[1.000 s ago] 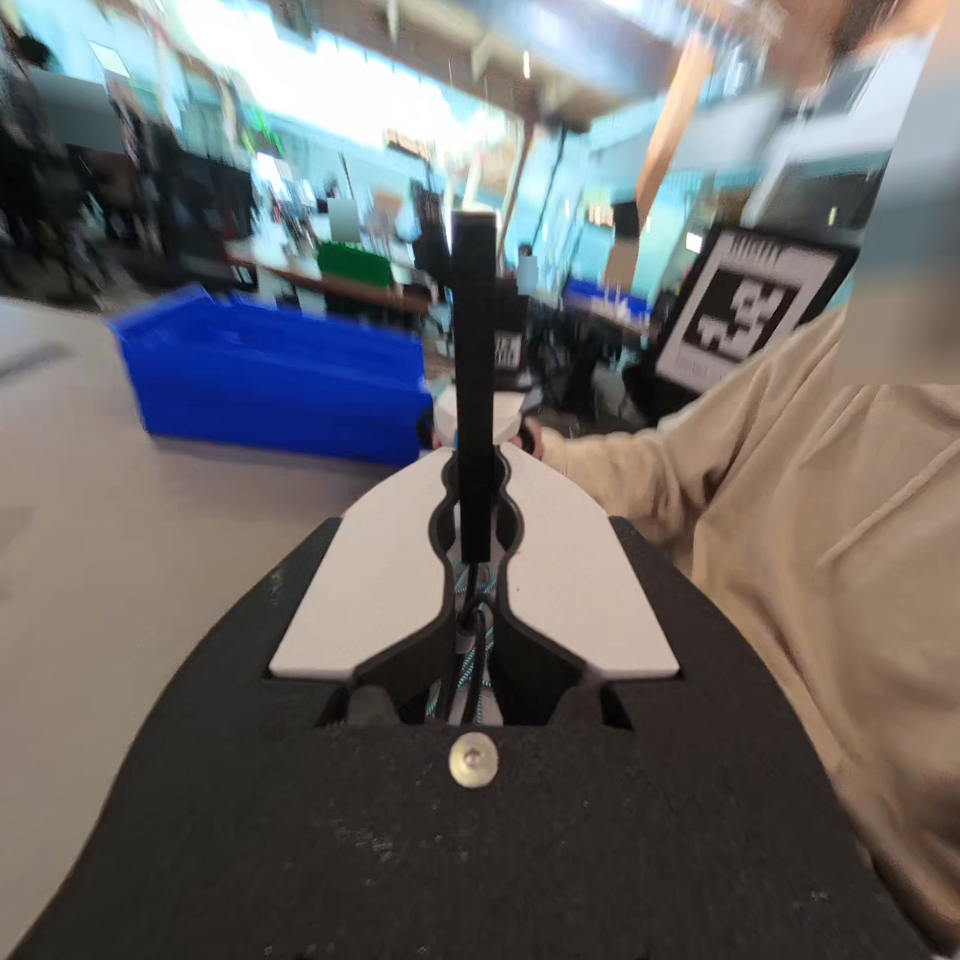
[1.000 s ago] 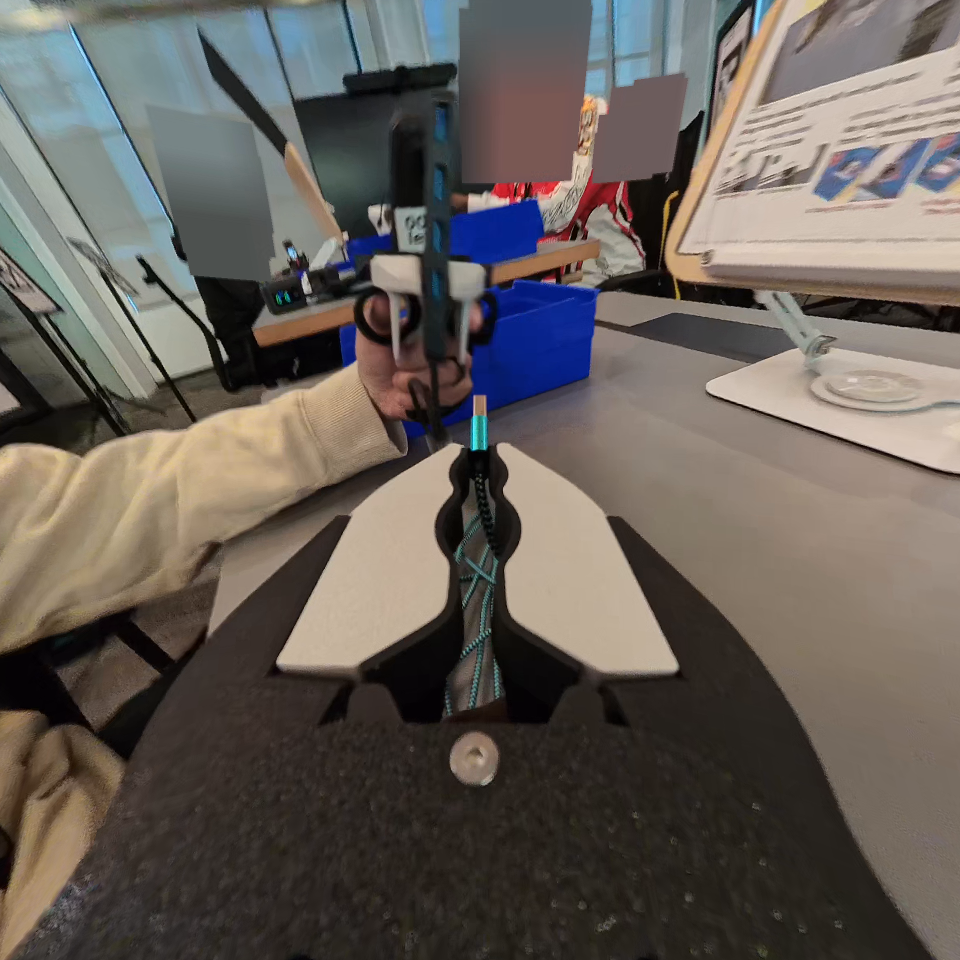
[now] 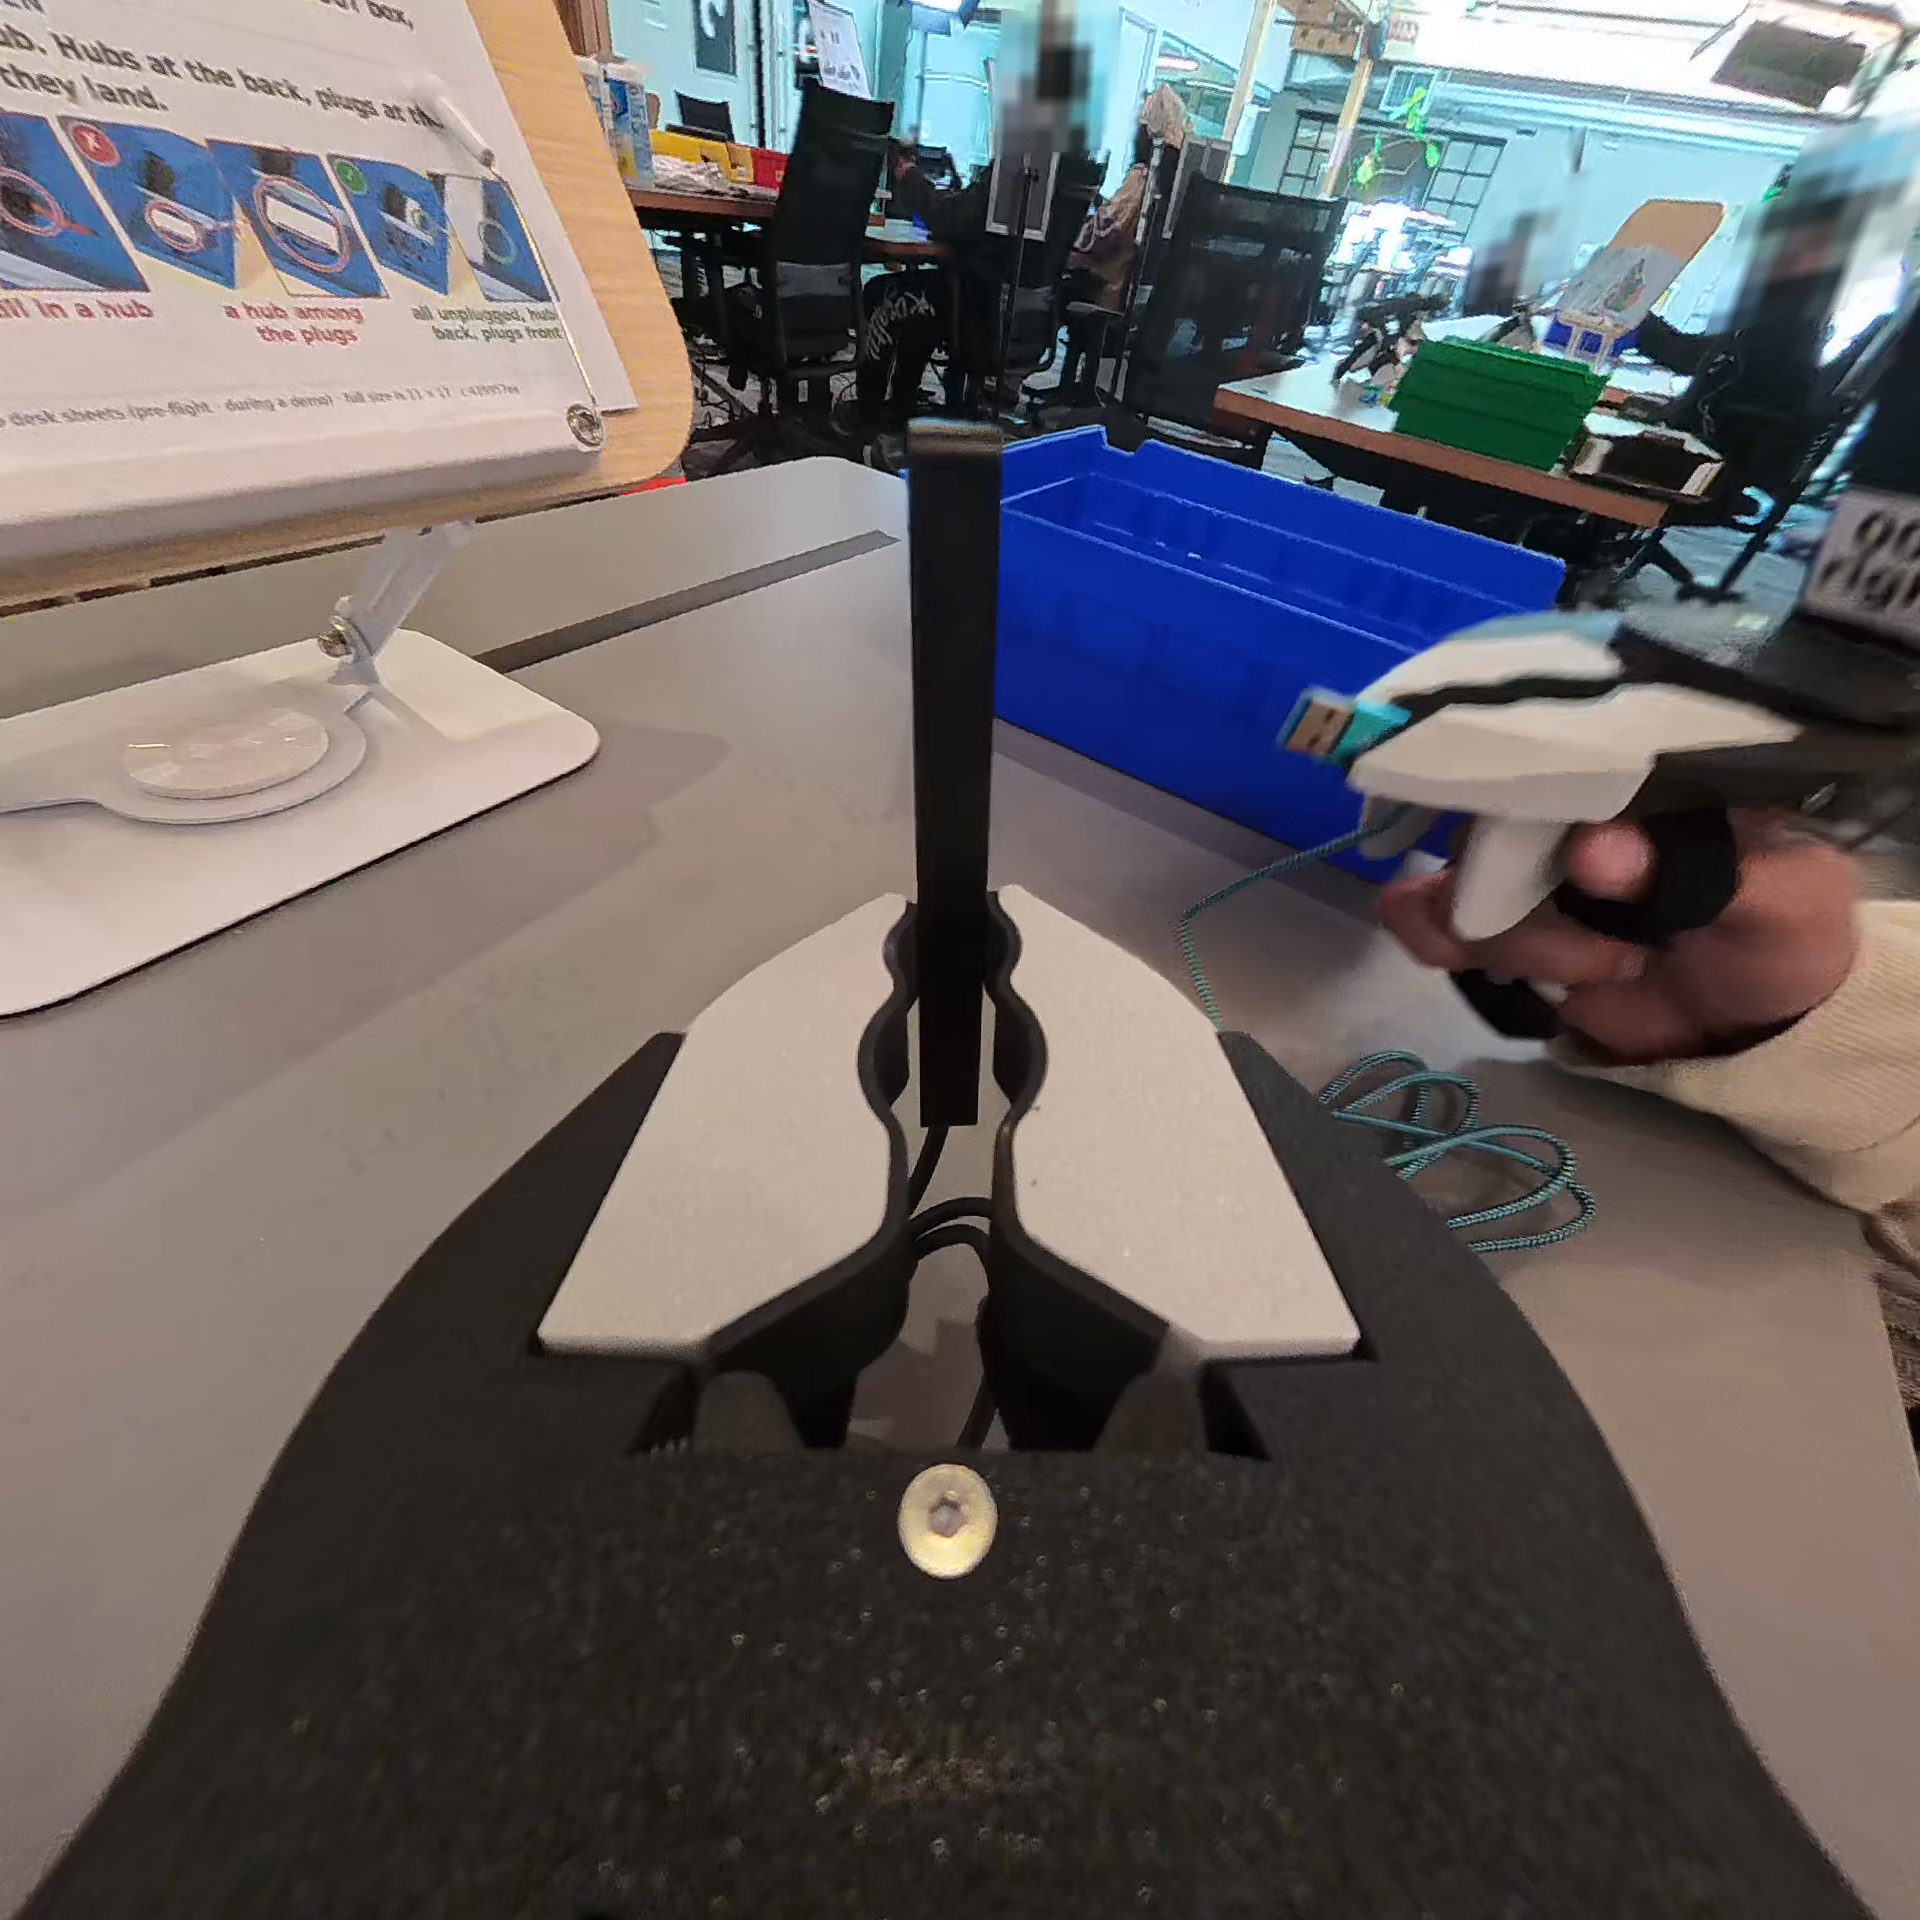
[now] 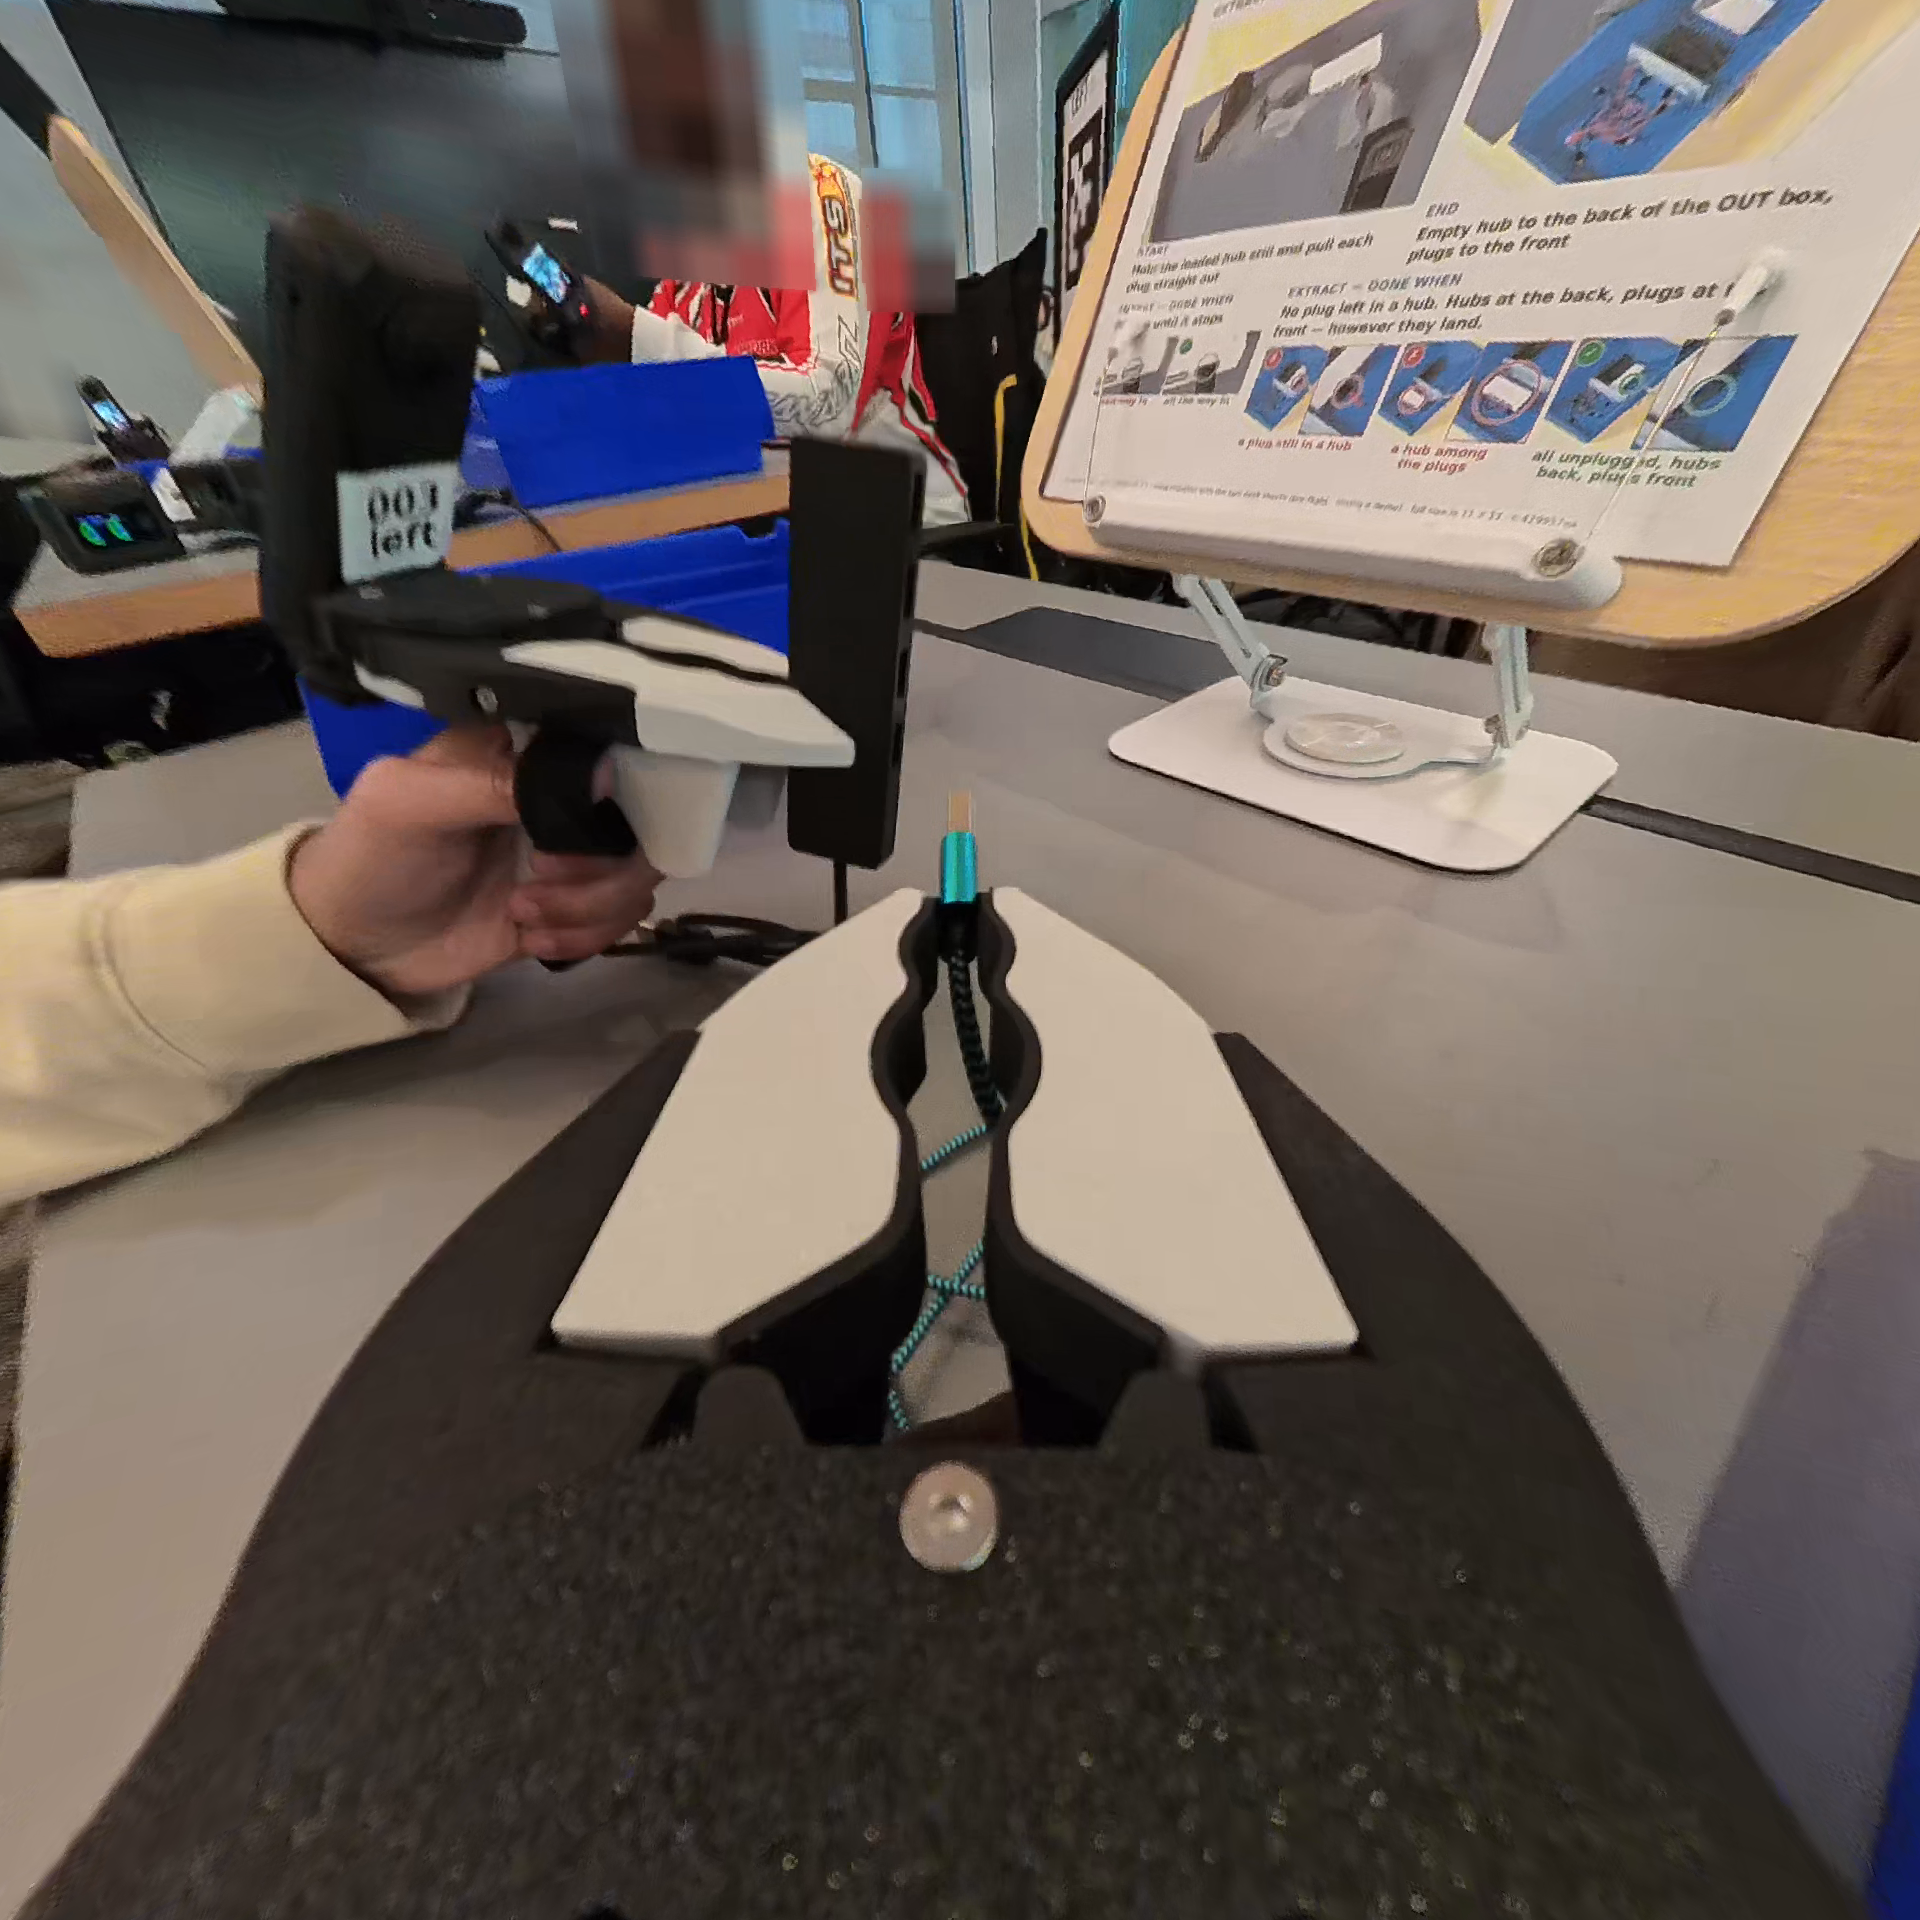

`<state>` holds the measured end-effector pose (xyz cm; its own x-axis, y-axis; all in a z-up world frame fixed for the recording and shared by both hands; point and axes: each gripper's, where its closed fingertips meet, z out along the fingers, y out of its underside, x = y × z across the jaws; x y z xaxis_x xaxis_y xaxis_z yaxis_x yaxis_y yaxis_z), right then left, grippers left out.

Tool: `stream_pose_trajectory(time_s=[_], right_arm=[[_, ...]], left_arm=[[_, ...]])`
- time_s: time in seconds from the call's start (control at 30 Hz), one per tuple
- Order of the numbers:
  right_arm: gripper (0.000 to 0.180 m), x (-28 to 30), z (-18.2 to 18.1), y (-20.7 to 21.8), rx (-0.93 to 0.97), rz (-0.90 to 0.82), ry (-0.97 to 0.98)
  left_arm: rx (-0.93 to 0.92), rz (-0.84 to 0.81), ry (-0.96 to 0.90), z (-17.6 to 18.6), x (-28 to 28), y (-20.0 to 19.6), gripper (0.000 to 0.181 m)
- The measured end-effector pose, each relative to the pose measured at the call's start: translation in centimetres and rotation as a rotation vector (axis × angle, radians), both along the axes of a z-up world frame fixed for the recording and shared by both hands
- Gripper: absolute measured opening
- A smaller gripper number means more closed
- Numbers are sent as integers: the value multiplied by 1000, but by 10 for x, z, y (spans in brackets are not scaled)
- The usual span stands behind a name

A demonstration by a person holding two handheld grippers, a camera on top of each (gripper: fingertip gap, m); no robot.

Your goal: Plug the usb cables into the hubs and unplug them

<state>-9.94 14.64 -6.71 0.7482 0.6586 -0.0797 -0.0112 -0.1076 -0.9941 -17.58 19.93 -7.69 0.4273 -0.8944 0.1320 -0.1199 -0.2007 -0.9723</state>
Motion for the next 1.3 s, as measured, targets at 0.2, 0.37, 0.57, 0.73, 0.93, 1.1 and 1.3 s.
stream_pose_trajectory(time_s=[0.2,0.37,0.57,0.73,0.93,1.1,1.3], right_arm=[[7,17,150,-13,72,23,-69],[7,51,296,-21,177,-68,-208],[7,130,408,3,245,-359,-420],[7,185,391,40,150,-437,-457],[7,223,286,80,-10,-457,-336],[6,243,178,108,-178,-457,-316],[7,260,30,119,-488,-447,-389]], left_arm=[[34,18,18,2,-2,1,10],[29,5,6,6,-3,-3,10],[20,-10,29,1,-1,-5,10],[16,-22,42,-2,2,-6,10],[17,-32,54,-3,3,-8,10],[20,-42,69,-6,5,-10,10],[10,-53,82,-9,7,-11,10]])
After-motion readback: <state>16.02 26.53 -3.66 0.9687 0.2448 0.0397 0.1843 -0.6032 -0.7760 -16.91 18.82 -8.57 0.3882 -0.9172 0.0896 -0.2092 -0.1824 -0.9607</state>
